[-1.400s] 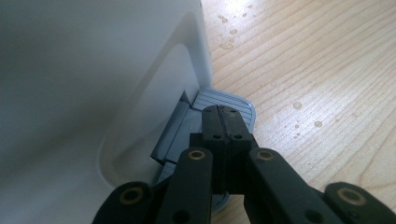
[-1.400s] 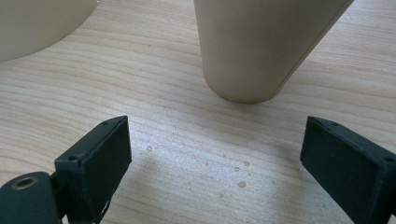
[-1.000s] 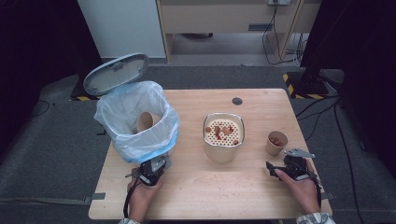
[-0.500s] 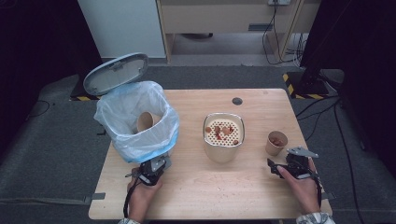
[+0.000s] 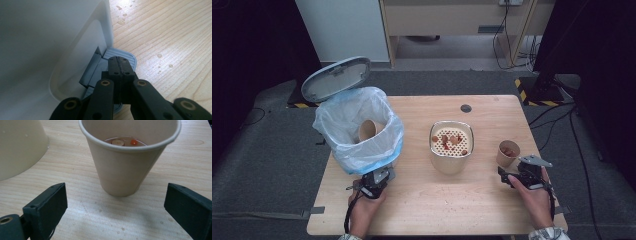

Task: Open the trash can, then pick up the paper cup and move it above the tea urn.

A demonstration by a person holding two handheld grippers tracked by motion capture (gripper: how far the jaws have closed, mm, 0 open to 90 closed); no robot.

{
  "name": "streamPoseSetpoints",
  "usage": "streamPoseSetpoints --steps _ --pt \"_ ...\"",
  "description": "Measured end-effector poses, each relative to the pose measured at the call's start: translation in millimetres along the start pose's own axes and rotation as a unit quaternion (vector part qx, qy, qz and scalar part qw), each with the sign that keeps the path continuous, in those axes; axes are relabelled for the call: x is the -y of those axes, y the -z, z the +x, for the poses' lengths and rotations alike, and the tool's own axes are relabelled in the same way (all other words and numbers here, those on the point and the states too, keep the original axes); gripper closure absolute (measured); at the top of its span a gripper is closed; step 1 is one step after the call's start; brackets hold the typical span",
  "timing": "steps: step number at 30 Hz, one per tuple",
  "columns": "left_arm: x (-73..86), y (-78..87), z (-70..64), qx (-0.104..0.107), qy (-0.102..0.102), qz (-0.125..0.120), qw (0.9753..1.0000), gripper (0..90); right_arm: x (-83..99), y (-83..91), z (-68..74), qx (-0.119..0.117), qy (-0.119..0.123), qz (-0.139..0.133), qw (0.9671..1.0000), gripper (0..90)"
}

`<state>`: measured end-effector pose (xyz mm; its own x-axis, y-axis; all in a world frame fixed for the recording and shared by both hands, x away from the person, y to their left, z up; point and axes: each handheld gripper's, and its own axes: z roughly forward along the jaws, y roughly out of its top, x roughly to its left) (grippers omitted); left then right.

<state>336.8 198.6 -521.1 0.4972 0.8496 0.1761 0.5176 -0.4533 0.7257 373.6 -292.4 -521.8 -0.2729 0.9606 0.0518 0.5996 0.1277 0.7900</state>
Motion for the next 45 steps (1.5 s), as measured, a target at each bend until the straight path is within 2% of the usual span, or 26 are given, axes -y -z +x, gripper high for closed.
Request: streamPoseSetpoints --steps 2,12,21,26,32,33,35,37,39,45 --pt "0.0 0.0 0.0 0.0 0.0 0.0 1.0 89.1 -2.5 -2.7 -0.6 0.001 0.004 -0.004 1.0 5.1" --pt "0.1 -0.1 0.2 0.001 0.0 -0.001 1.0 89.1 -11.6 -7.7 -4.9 0.012 -0.007 -0.026 0.9996 5.0" --pt "0.2 -0.2 0.3 0.001 0.002 -0.001 1.0 89.1 -20.1 -16.4 -2.7 0.019 -0.008 -0.04 0.999 6.0" --pt "0.2 -0.2 0.3 0.001 0.001 -0.002 1.0 89.1 -25.1 -21.9 -2.0 0.019 -0.006 -0.054 0.9983 8.2" --pt "0.2 -0.2 0.3 0.001 0.0 -0.002 1.0 89.1 -28.3 -28.2 -1.4 0.016 -0.006 -0.058 0.9981 9.1" --pt "0.2 -0.2 0.3 0.001 0.0 -0.002 1.0 89.1 -28.7 -28.6 -1.8 0.016 -0.005 -0.06 0.998 10.2" --pt "0.2 -0.2 0.3 0.001 0.0 -0.002 1.0 89.1 -28.0 -31.3 -3.4 0.022 -0.002 -0.06 0.9979 18.0" --pt "0.2 -0.3 0.3 0.001 0.001 -0.002 1.0 89.1 -27.8 -31.9 -4.0 0.023 -0.002 -0.06 0.998 19.1" --pt "0.2 -0.3 0.3 0.001 0.001 -0.002 1.0 89.1 -28.3 -31.0 -5.0 0.016 0.0 -0.065 0.9978 25.5" --pt "0.2 -0.3 0.5 0.002 0.001 -0.002 1.0 89.1 -30.6 -26.6 -6.0 0.016 0.003 -0.07 0.9974 30.8"
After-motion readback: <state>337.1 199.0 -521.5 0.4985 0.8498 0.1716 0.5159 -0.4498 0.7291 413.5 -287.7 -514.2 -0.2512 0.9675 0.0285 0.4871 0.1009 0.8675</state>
